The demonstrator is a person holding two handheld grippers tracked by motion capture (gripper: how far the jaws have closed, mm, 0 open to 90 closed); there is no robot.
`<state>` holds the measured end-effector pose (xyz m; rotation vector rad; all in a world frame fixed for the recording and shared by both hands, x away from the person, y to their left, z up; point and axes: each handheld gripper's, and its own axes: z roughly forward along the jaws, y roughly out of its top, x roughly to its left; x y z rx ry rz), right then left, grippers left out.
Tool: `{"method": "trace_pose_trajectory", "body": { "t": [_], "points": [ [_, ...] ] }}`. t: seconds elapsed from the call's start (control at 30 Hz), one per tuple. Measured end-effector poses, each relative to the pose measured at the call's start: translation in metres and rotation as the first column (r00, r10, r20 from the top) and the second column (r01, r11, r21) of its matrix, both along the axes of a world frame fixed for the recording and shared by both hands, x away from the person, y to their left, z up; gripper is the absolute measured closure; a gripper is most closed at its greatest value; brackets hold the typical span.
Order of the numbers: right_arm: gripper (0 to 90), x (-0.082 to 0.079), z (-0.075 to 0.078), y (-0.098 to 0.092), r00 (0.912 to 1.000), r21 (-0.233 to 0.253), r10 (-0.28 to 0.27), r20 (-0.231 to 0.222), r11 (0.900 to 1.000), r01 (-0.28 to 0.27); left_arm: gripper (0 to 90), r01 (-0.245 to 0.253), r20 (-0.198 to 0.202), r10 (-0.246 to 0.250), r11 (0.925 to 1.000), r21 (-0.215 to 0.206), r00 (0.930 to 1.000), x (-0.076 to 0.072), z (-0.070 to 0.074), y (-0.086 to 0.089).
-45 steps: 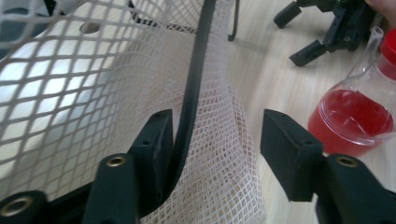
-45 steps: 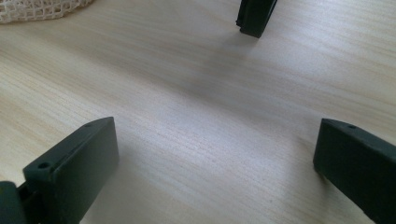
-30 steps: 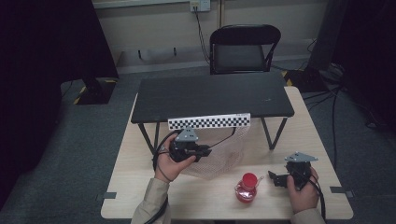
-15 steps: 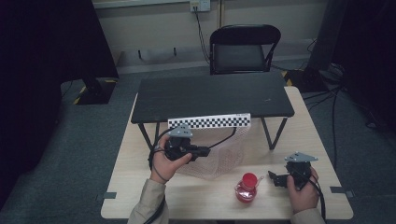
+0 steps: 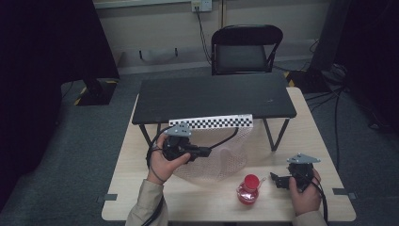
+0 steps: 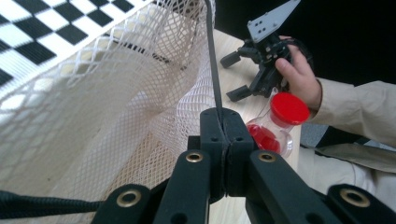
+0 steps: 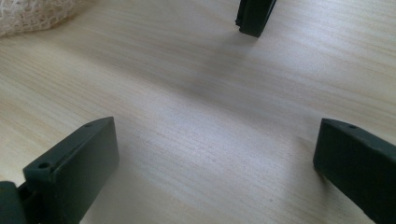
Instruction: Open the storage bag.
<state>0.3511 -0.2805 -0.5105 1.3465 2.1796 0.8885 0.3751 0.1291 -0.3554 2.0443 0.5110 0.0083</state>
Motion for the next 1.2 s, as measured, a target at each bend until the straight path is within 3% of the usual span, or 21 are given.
{"method": "trace_pose_trajectory", "body": {
  "t": [0.37,1.2],
  "points": [
    [0.0,-0.0001,0.0000,0.0001,1.0000,0.000,-0.002,-0.001,1.000,0.002,89.7,0.019,0.016,-0.018,0.9998,-0.008,0.9997,-0.0020,0.0078,0.0021],
    [0.0,0.0002,0.0003,0.0004,1.0000,0.003,-0.006,-0.005,1.000,0.006,89.8,0.042,-0.024,-0.043,0.9988,-0.026,0.9988,0.0061,-0.0004,0.0055]
  ]
}}
